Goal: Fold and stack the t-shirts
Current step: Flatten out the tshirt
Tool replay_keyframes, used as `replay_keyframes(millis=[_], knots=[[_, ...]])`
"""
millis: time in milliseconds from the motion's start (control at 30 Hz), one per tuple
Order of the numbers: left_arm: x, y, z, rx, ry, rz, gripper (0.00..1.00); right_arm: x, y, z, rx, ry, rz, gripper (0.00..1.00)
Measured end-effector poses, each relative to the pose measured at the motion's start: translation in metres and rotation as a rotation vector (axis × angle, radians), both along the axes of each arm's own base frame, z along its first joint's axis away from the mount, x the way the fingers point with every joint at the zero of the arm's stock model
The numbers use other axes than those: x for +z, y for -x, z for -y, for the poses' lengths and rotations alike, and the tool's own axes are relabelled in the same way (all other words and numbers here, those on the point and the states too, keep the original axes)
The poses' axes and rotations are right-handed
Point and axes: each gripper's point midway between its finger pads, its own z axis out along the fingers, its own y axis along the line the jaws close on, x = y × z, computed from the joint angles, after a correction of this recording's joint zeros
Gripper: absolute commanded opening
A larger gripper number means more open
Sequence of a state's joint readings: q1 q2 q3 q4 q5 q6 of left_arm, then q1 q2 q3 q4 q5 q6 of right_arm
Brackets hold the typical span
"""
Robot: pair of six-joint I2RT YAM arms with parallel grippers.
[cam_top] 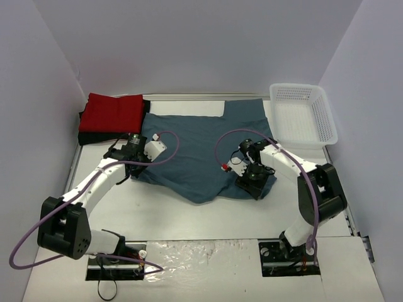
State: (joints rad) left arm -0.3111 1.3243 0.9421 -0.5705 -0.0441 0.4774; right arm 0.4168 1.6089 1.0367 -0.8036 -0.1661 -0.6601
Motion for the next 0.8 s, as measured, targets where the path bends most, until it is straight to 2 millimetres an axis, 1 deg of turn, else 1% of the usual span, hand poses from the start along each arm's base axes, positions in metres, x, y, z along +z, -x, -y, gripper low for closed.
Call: replay_keyframes(millis=[67,167,233,267,300,467,567,667,733,800], knots=[[0.001,-0.004,-0.002,0.033,-0.007,0.008,0.02,-0.01,0.004,-0.001,0.013,0.017,-0.034,0.51],[0.007,-0.013,-0.003,0.075,-0.006,0.036,0.02,-0.024,0.01,0.002,0.028,0.053,-0.066,0.47],[0.013,-0.019,-0.003,0.095,-0.003,0.06,0.02,-0.031,0.013,0.004,0.034,0.075,-0.08,0.32],[0.015,-0.022,-0.003,0.102,0.0,0.07,0.02,-0.035,0.013,0.006,0.035,0.087,-0.081,0.08],[0.018,-0.025,-0.003,0.109,0.002,0.079,0.02,-0.038,0.011,0.007,0.036,0.1,-0.077,0.0],[0.022,-0.029,-0.004,0.127,0.0,0.095,0.02,-0.039,0.009,0.01,0.015,0.122,-0.059,0.0],[0.022,-0.028,-0.004,0.12,-0.004,0.093,0.02,-0.034,0.01,0.011,0.019,0.111,-0.042,0.0],[0.025,-0.025,-0.003,0.092,0.0,0.09,0.02,-0.016,0.013,0.009,0.04,0.068,-0.01,0.0],[0.033,-0.019,0.0,0.054,0.017,0.094,0.02,0.001,0.018,0.007,0.062,0.028,0.012,0.0],[0.045,-0.011,0.003,0.016,0.038,0.112,0.02,0.021,0.023,0.005,0.087,-0.013,0.02,0.0]])
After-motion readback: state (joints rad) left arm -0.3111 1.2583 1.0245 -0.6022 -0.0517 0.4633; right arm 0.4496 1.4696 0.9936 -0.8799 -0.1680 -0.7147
